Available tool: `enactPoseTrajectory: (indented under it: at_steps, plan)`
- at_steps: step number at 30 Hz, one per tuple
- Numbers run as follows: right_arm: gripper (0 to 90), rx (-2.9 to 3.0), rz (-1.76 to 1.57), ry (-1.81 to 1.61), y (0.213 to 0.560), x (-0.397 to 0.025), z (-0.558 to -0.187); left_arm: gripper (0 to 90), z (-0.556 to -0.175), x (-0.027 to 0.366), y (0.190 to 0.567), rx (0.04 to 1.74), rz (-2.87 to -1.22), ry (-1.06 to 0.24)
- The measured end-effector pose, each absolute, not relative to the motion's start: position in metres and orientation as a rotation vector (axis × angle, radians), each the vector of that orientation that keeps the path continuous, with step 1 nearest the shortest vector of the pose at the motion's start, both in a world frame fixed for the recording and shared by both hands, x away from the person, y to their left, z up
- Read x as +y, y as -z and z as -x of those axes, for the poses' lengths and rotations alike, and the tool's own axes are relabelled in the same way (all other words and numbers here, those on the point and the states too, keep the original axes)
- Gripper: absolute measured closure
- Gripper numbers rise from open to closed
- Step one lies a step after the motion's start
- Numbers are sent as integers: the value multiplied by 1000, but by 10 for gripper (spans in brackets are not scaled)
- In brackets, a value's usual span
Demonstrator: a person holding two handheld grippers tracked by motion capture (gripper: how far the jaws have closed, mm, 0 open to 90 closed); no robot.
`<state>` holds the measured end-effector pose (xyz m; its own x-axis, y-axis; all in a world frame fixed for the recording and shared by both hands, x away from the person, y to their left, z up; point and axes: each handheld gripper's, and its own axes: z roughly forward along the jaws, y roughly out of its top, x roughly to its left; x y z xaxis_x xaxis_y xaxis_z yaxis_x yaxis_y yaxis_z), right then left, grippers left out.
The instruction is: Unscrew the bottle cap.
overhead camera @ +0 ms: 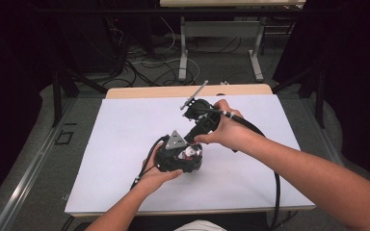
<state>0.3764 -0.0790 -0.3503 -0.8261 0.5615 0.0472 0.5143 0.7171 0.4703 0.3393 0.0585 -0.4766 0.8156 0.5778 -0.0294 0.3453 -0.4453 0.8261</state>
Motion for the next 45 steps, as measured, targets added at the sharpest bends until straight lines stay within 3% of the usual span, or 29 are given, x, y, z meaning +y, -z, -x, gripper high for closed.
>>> enactPoseTrajectory:
  at_steps: [13, 15, 17, 20, 27, 33, 38, 45]
  plan:
    - [611, 3051, -83, -678, 345, -82, -394, 300, -336, 57, 474, 644, -2078, -305]
    - [593, 3040, -117, -690, 344, -82, -394, 300, -337, 57, 474, 656, -2067, -300]
    - [474, 3005, -194, -692, 342, -82, -392, 300, -338, 59, 474, 665, -2065, -303]
    - [400, 2981, -454, -775, 337, -84, -390, 300, -338, 59, 474, 667, -2070, -316]
    - [470, 2808, -962, -815, 339, -83, -383, 300, -338, 58, 474, 670, -2071, -330]
    - [531, 2739, -1091, -753, 344, -77, -378, 300, -338, 58, 474, 680, -2076, -337]
    - [602, 2764, -1097, -717, 346, -76, -376, 300, -338, 59, 474, 690, -2074, -342]
    - [611, 2833, -864, -737, 348, -76, -379, 300, -338, 58, 475, 666, -2089, -332]
